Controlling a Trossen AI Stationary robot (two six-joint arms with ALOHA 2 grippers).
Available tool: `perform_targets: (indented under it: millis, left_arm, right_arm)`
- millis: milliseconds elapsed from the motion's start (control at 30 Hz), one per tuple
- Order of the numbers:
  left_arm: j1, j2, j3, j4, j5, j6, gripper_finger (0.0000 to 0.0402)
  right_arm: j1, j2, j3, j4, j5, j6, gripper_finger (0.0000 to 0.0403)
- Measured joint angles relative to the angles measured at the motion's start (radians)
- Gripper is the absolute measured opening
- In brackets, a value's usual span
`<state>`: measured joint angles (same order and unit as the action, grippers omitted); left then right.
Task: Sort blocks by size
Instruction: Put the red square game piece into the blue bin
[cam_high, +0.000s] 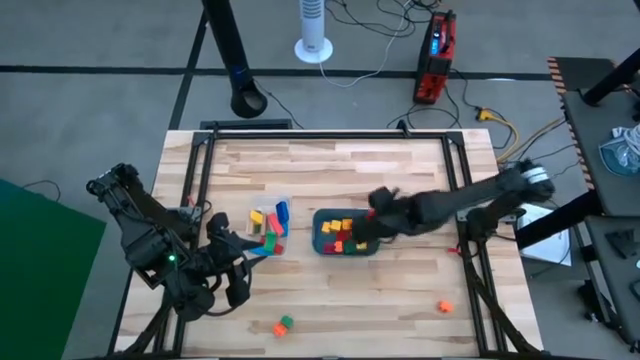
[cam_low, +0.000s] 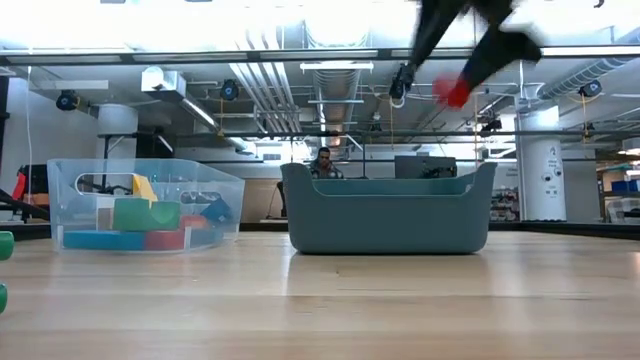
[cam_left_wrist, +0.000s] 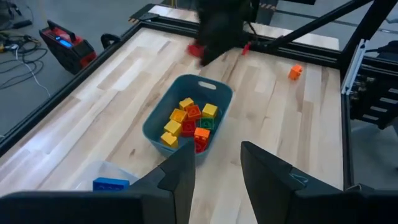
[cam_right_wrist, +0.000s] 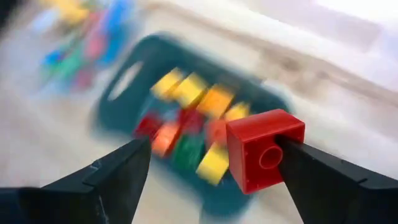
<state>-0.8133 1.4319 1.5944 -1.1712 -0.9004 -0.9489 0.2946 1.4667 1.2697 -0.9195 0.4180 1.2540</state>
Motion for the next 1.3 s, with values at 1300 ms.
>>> perform_targets:
  millis: [1300]
  left_arm:
    - [0.154, 0.032, -0.055, 0.854, -0.005, 1.234, 0.0222]
  right_arm:
    - [0.048, -0.113, 0.083, 1.023, -0.329, -0.383, 0.0327]
